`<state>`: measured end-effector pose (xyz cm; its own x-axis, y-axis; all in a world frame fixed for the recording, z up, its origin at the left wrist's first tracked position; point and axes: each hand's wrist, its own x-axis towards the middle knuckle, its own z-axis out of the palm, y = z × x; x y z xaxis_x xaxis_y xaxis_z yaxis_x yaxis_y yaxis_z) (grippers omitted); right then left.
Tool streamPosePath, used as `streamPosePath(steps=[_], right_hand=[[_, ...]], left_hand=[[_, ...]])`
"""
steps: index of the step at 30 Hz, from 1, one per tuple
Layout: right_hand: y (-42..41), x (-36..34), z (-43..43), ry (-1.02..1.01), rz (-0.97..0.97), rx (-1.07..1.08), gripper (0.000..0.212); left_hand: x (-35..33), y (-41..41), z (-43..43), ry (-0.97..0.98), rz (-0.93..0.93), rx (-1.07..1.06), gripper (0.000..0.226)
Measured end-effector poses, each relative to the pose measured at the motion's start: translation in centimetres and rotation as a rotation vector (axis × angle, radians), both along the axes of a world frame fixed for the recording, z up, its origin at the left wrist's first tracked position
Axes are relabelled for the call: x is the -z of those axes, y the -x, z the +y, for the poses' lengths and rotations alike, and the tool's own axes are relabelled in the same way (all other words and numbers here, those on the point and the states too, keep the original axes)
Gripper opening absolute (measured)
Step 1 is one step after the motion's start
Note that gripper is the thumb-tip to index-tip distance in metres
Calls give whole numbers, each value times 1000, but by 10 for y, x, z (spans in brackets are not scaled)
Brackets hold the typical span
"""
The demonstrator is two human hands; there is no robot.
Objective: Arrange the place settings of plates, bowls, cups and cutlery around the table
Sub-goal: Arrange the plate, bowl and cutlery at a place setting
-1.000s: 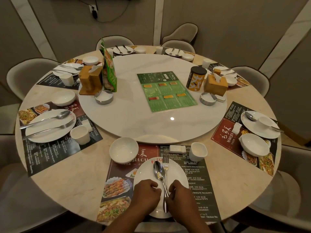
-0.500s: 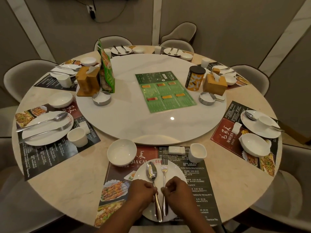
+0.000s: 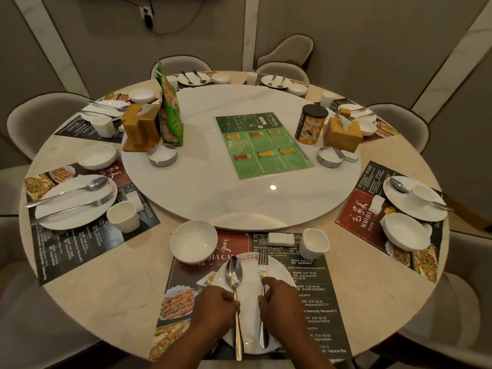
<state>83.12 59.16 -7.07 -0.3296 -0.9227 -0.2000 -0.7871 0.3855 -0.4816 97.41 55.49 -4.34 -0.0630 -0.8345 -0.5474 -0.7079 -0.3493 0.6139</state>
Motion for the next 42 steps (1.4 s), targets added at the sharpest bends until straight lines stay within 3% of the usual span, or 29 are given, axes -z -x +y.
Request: streamPosePath(steps=[5, 11, 16, 21, 30, 42], right_hand=[[3, -3, 6, -16, -17, 35, 47], [3, -5, 14, -36, -109, 58, 44], [3, -8, 18, -23, -124, 70, 42], [5, -10, 19, -32, -147, 82, 40], [5, -12, 18, -9, -134, 49, 40], [11, -8, 17, -9, -145, 29, 40]], left_hand=[[3, -2, 1, 27, -10, -22, 26], [4, -2, 1, 41, 0, -9, 15], [7, -3, 3, 67, 12, -25, 27], [10, -4, 4, 140, -52, 26, 13], [11, -1, 8, 205, -216, 110, 30], [16, -2, 7, 225, -209, 86, 35]])
